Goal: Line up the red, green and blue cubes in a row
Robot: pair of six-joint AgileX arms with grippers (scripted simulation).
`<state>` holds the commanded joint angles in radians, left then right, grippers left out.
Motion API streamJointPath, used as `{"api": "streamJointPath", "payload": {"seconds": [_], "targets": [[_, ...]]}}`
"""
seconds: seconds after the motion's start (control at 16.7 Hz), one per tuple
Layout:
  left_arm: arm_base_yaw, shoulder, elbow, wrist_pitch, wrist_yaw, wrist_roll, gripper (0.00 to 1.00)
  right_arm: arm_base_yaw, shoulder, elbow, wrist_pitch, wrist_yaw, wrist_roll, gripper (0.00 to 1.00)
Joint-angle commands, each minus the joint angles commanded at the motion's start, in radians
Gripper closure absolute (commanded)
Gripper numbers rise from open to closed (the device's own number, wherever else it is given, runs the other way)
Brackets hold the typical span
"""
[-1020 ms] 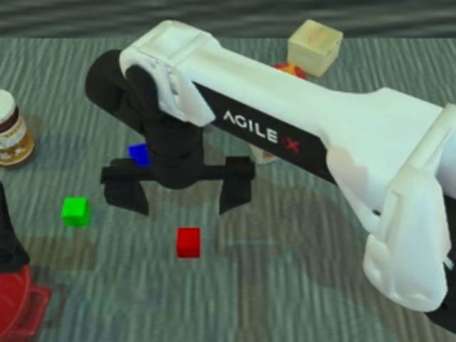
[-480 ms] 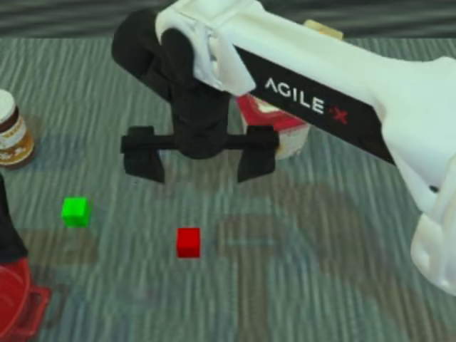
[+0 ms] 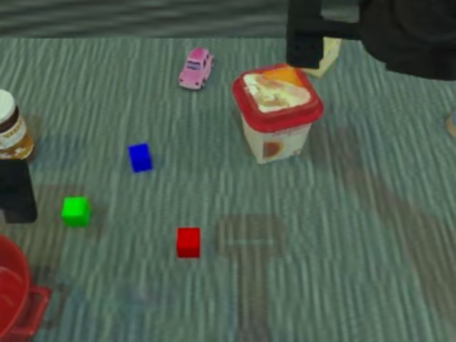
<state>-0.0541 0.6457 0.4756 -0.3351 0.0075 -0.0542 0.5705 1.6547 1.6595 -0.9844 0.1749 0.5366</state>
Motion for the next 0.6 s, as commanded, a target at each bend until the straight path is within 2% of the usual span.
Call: {"api": "streamJointPath", "payload": {"seconds": [0.3, 0.6], "targets": [[-0.027, 0.449, 0.282, -0.234, -0.003, -0.032, 0.00, -0.205, -0.611, -0.574, 0.295, 0.007, -0.212, 0.00], [-0.053, 0.869, 0.553, -0.444, -0.005, -0.062, 0.00, -0.382, -1.130, -1.108, 0.588, -0.040, -0.389, 0.00]]}}
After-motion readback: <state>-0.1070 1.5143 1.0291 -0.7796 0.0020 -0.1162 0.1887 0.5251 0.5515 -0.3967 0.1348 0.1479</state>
